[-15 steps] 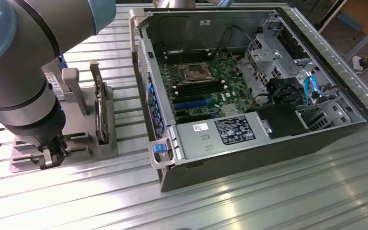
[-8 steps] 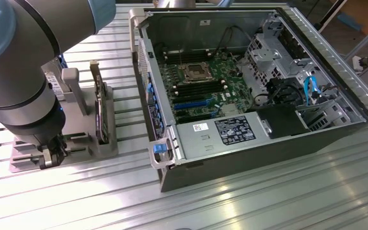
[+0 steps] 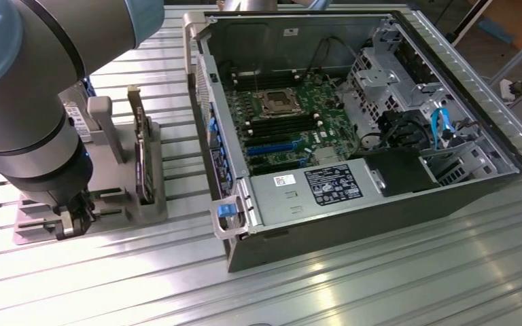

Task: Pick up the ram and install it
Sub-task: 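Pick up the ram and move it above insertion slot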

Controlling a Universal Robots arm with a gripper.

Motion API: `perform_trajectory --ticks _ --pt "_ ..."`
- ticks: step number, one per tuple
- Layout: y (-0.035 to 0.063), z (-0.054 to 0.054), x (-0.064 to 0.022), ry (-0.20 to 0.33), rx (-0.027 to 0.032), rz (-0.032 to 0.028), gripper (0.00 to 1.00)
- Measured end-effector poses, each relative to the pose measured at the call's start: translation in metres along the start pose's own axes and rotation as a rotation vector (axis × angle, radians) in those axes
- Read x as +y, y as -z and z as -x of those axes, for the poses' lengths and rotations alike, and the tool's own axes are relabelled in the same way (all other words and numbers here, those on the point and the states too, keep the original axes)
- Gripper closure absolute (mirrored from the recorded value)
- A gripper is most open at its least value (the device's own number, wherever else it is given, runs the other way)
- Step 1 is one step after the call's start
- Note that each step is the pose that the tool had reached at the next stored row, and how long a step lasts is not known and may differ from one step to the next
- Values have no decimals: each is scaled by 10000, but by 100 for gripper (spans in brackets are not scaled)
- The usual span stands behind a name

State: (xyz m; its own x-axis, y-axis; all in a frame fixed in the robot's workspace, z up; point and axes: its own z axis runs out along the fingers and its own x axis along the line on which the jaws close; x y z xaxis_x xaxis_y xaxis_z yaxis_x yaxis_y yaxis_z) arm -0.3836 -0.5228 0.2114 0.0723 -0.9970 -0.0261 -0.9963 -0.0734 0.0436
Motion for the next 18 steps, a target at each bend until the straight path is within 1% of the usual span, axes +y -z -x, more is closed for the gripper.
perform_trajectory --ticks 7,12,18 --pt "0 0 0 -153 -6 -4 76" --pt "0 0 0 -398 -17 -11 76" --pt "0 0 0 -442 -19 -12 76"
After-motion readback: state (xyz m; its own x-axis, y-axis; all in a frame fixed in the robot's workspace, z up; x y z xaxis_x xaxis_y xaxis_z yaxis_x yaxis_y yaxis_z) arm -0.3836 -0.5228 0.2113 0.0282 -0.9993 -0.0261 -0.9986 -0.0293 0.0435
